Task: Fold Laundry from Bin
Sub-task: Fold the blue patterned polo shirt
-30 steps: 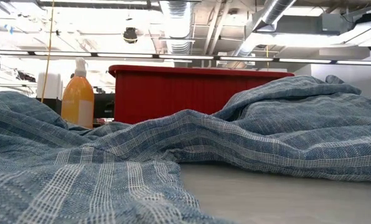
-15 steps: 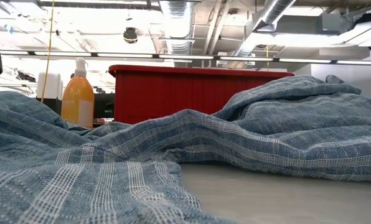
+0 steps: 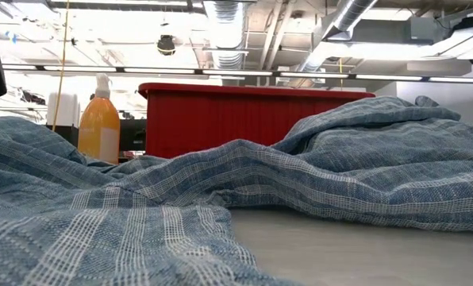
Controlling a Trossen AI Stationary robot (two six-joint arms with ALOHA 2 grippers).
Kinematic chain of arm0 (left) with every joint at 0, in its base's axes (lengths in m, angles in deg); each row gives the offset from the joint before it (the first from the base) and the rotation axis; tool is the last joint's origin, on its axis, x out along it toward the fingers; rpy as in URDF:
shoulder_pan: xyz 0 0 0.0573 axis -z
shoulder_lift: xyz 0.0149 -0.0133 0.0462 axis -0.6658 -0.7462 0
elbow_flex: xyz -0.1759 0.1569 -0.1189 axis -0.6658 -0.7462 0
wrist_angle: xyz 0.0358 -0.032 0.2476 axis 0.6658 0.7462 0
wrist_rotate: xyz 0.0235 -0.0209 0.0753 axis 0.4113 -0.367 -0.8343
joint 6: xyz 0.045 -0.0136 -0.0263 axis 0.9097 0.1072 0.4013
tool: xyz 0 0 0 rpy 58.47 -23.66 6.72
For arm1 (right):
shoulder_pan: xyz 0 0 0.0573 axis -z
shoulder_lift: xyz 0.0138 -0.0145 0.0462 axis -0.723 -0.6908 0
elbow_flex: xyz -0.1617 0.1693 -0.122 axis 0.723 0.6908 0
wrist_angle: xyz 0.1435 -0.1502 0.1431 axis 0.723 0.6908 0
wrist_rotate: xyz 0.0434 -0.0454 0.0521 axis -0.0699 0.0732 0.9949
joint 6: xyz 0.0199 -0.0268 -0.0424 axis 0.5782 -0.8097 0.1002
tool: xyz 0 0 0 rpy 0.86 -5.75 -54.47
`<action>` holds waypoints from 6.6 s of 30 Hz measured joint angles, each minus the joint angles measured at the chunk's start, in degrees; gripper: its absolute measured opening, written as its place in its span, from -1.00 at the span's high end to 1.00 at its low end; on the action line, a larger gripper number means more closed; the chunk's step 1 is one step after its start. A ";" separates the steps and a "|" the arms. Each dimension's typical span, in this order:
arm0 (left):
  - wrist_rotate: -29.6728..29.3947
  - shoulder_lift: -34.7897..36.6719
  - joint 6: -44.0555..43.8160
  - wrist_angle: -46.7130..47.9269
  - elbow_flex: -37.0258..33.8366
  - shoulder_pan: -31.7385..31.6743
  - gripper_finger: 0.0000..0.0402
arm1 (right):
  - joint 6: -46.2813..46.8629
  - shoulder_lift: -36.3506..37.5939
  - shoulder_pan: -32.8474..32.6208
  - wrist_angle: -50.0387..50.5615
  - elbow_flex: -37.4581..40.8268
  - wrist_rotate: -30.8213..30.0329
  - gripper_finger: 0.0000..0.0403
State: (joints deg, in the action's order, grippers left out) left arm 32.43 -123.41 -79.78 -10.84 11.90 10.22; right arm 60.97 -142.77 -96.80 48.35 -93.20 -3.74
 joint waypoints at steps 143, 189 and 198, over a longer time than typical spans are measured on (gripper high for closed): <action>12.01 28.81 -39.73 -21.29 -3.72 0.55 1.00 | 17.96 2.82 -13.62 -3.08 5.66 11.01 -0.01; 12.61 28.83 -39.17 -21.39 -3.72 0.58 1.00 | -15.52 11.32 6.39 0.94 9.46 21.48 0.55; 12.63 28.83 -39.31 -21.39 -3.72 0.57 1.00 | -12.56 11.76 5.59 0.71 9.46 22.83 0.05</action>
State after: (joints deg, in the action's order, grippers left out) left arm 45.06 -94.58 -119.08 -32.24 8.19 10.79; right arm 48.42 -131.01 -91.21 49.06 -83.73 19.09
